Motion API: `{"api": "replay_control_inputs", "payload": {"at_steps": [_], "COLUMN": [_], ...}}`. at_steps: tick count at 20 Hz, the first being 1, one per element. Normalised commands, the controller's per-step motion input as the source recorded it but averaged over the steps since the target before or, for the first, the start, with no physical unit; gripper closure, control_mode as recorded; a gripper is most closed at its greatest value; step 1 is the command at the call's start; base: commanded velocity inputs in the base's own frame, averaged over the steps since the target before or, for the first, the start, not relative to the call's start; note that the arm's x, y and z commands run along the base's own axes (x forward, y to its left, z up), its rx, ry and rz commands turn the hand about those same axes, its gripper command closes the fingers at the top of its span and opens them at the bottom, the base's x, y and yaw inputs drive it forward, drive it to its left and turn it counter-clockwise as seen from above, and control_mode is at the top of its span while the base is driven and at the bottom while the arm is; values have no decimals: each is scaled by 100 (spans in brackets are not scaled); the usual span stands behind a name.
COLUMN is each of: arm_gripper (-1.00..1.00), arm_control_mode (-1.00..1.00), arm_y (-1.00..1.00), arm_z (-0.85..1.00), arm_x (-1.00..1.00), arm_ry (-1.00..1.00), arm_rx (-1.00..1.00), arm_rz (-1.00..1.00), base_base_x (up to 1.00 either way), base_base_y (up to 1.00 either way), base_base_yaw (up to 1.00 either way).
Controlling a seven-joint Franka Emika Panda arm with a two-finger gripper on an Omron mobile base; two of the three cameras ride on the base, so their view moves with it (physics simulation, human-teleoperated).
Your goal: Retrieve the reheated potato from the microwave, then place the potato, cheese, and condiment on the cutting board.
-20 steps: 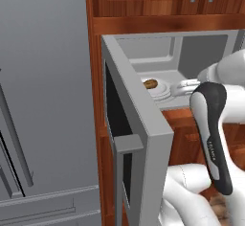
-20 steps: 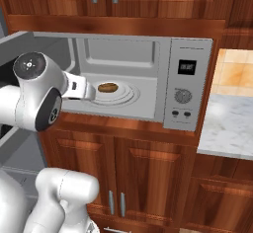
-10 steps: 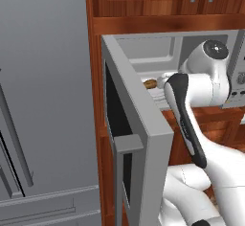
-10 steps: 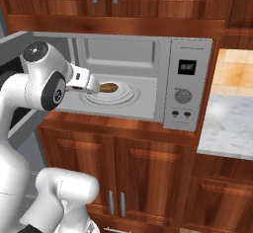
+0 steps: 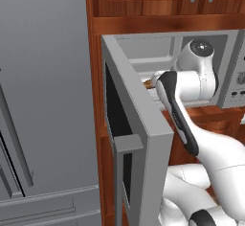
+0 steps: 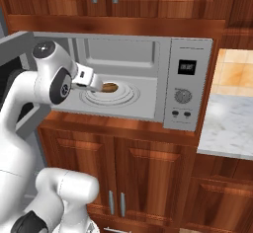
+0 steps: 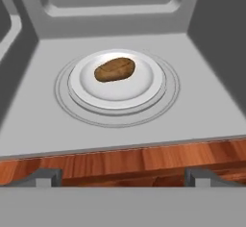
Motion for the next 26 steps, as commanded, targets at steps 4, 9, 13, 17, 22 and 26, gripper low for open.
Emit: {"api": "replay_control_inputs", "payload": {"at_steps": [4,9,13,17,22,26], "arm_gripper": [-100,-100,-100,-100,-100,-100], "arm_control_mode": [-100,-100,-100,-100,-100,-100], "arm_y": [0,8,6,2,0,0], "arm_z": [-26,-20,-15,-4,-2,-14], "arm_x": [41,42,45,46,42,35], "arm_ry": [-2,-1,0,0,0,0], "arm_rx": [0,0,2,7,12,11], "arm_rz": [1,-4,-12,-10,-7,-5], "base_base_x": [0,0,0,0,0,0], "base_base_y": [0,0,0,0,0,0], "base_base_yaw": [0,0,0,0,0,0]}}
